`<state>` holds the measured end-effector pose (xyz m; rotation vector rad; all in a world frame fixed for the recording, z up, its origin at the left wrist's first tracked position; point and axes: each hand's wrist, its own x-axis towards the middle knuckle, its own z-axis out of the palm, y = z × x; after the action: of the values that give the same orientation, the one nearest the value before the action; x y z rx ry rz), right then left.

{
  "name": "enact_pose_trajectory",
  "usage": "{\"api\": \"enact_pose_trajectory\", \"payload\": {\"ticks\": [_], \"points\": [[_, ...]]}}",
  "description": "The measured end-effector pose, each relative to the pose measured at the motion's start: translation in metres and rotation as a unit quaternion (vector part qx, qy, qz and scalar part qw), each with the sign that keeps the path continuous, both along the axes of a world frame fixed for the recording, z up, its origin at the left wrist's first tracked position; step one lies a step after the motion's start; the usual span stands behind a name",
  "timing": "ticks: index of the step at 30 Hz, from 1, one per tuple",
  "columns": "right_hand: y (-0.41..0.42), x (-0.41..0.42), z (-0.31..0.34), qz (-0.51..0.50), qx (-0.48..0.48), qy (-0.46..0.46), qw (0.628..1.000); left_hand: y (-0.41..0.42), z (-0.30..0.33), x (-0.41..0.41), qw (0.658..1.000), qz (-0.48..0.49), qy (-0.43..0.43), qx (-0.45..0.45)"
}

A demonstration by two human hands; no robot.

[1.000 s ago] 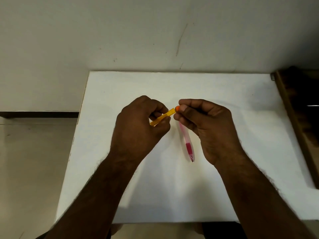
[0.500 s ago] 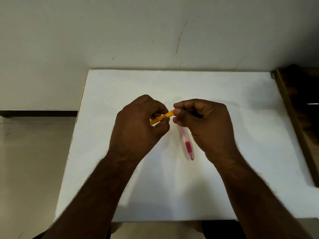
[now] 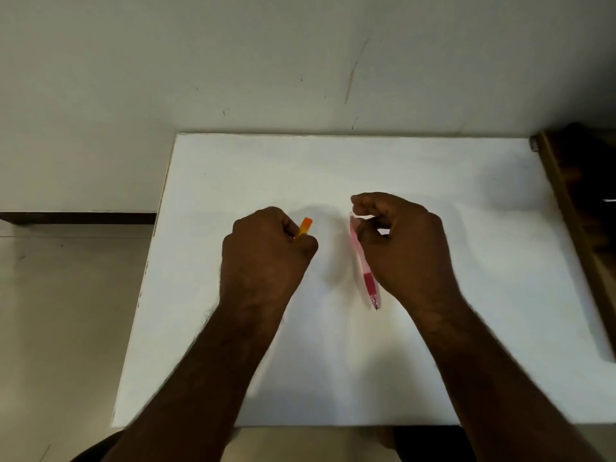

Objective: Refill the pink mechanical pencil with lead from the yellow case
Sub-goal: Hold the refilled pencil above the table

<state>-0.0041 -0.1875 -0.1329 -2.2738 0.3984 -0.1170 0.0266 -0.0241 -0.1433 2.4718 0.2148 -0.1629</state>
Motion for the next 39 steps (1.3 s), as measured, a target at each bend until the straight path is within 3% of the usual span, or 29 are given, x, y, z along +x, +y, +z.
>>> {"api": "enact_pose_trajectory", "payload": {"ticks": [8,14,17,20,23,26,28,30,34,39], "points": [[0.0,-0.005,-0.007,0.054,-0.127,0.109,0.984,-0.007,-0.008,0.0,0.998,-0.003,0.042,0.054],[0.005,-0.006,-0.014,0.051,-0.148,0.128,0.979,-0.004,-0.009,0.004,0.997,0.005,0.041,0.068],[0.004,-0.003,-0.012,0.012,-0.076,0.112,0.991,-0.002,-0.01,0.005,0.997,0.004,0.039,0.062],[0.002,0.003,-0.006,-0.061,0.139,0.076,0.985,-0.001,-0.009,0.007,0.998,0.011,0.038,0.047],[-0.002,0.007,0.002,-0.124,0.359,0.051,0.924,0.001,-0.005,0.008,0.999,0.019,0.021,0.038],[-0.003,0.008,0.01,-0.15,0.593,0.012,0.791,0.001,0.002,0.009,0.999,0.027,-0.008,0.016],[-0.004,0.007,0.014,-0.118,0.681,-0.013,0.723,0.001,0.007,0.009,0.999,0.03,-0.02,-0.009],[-0.008,0.007,0.015,-0.081,0.728,-0.035,0.68,0.001,0.011,0.008,0.999,0.034,-0.026,-0.027],[-0.016,0.004,0.018,-0.057,0.778,-0.063,0.623,0.002,0.015,0.008,0.997,0.039,-0.036,-0.062],[-0.018,0.004,0.021,-0.074,0.781,-0.106,0.611,0.003,0.017,0.008,0.994,0.044,-0.062,-0.076]]}}
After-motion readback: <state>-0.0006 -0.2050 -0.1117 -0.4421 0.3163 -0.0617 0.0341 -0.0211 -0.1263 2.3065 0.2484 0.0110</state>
